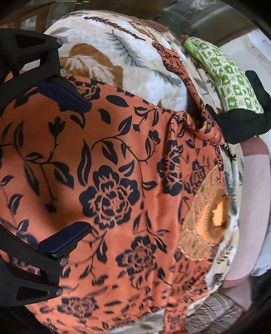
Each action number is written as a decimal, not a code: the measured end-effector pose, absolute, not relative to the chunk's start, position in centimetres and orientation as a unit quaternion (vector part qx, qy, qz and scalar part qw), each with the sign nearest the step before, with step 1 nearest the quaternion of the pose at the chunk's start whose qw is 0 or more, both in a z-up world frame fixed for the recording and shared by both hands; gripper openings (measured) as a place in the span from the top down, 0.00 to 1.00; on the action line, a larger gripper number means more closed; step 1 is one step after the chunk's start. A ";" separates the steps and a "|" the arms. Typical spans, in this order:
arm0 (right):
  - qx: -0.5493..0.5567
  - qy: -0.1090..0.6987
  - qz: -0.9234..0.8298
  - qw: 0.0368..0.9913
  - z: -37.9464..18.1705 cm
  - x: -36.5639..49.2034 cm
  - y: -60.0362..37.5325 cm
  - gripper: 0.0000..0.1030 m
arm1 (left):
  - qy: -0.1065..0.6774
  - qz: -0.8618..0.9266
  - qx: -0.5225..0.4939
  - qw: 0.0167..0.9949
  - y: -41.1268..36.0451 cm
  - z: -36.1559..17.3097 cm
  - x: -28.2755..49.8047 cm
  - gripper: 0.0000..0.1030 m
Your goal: Fold small clothes
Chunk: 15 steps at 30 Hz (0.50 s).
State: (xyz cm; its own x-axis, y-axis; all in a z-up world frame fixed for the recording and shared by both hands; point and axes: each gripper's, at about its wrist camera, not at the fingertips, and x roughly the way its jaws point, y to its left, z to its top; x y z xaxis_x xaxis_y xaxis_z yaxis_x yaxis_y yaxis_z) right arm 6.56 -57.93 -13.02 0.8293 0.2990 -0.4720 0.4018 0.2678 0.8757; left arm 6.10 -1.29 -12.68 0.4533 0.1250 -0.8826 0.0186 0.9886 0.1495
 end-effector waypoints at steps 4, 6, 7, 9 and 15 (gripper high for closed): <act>0.647 0.267 -0.077 0.710 -15.7 9.4 -63.1 0.33 | 0.507 0.039 0.061 0.859 -0.9 -12.5 6.9 0.00; 0.656 0.257 -0.082 0.705 -16.3 10.9 -64.3 0.33 | 0.493 0.034 0.055 0.868 -0.8 -12.0 7.4 0.00; 0.654 0.252 -0.085 0.708 -16.4 11.6 -64.6 0.33 | 0.490 0.032 0.056 0.869 -0.9 -12.0 7.6 0.00; 0.644 0.247 -0.096 0.717 -16.4 13.1 -65.3 0.33 | 0.500 0.029 0.069 0.863 -0.9 -13.1 8.3 0.00; 0.573 0.292 -0.149 0.751 -16.5 16.5 -66.6 0.78 | 0.517 0.010 -0.007 0.856 1.5 -15.5 8.8 0.00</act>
State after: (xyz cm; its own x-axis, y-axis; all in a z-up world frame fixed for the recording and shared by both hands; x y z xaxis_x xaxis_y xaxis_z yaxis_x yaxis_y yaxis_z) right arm 16.53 -66.62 -16.46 0.7849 0.1115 -0.6095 0.5580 0.3002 0.7736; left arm 8.77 1.50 -15.51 0.4646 0.0092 -0.8855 -0.0236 0.9997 -0.0020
